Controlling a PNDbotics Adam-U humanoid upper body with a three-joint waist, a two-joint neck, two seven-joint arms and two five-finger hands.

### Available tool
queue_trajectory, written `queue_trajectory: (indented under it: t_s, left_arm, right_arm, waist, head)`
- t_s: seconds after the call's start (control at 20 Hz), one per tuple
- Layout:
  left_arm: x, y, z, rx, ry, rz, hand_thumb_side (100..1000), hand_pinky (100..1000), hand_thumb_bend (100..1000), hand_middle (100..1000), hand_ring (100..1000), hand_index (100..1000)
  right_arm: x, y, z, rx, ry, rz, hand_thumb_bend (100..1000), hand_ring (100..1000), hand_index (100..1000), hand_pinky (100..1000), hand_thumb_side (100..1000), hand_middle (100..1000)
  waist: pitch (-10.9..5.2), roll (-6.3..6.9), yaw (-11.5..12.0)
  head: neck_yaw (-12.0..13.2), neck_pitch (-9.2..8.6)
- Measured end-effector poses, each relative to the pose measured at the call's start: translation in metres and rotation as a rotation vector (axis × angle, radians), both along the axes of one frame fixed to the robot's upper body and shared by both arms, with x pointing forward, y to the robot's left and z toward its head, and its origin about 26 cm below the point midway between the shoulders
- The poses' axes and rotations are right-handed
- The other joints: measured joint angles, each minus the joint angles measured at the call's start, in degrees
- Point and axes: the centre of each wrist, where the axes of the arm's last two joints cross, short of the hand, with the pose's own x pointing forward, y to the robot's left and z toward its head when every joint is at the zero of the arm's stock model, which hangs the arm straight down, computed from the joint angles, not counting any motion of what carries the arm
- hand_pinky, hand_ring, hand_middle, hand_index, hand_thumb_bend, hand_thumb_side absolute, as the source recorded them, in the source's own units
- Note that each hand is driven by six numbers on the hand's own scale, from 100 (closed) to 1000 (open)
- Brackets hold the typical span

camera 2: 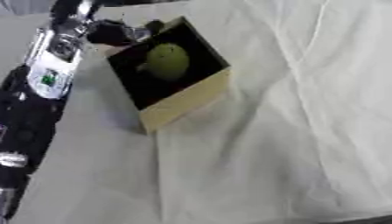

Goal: Pick up objects on the table and place them in the box.

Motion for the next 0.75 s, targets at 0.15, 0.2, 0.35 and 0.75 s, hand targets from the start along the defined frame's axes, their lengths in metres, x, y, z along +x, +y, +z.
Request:
queue_trajectory:
  t_s: [0.15, 0.2, 0.35, 0.75]
  left_arm:
    - [-0.022, 0.034, 0.027, -0.176, -0.035, -0.046, 356, 705, 493, 662, 850, 769]
    - [-0.029, 0.049, 0.032, -0.222, -0.052, -0.046, 351, 704, 493, 660, 846, 766]
    - [-0.052, 0.090, 0.039, -0.316, -0.127, 0.002, 337, 702, 491, 655, 837, 761]
    - [-0.103, 0.152, 0.029, -0.601, -0.294, 0.086, 311, 692, 505, 640, 830, 760]
  right_arm:
    - [0.000, 0.000, 0.000, -0.003, 0.000, -0.002, 100, 839, 763, 858, 335, 679]
    - [0.000, -0.001, 0.001, -0.007, 0.000, -0.005, 100, 839, 764, 857, 333, 680]
    - [-0.001, -0.003, 0.001, -0.020, -0.001, -0.011, 100, 835, 763, 854, 323, 680]
    - [-0.002, -0.005, 0.001, -0.029, 0.002, -0.017, 100, 835, 762, 849, 324, 678]
  waist:
    - [0.00, 0.08, 0.6]
    - [0.00, 0.08, 1.0]
    - [0.00, 0.05, 2.0]
    - [-0.01, -0.91, 3.7]
  head:
    - [-0.4, -0.07]
    - [-0.6, -0.11]
    - [-1.3, -0.54]
    - [-2.4, -1.07]
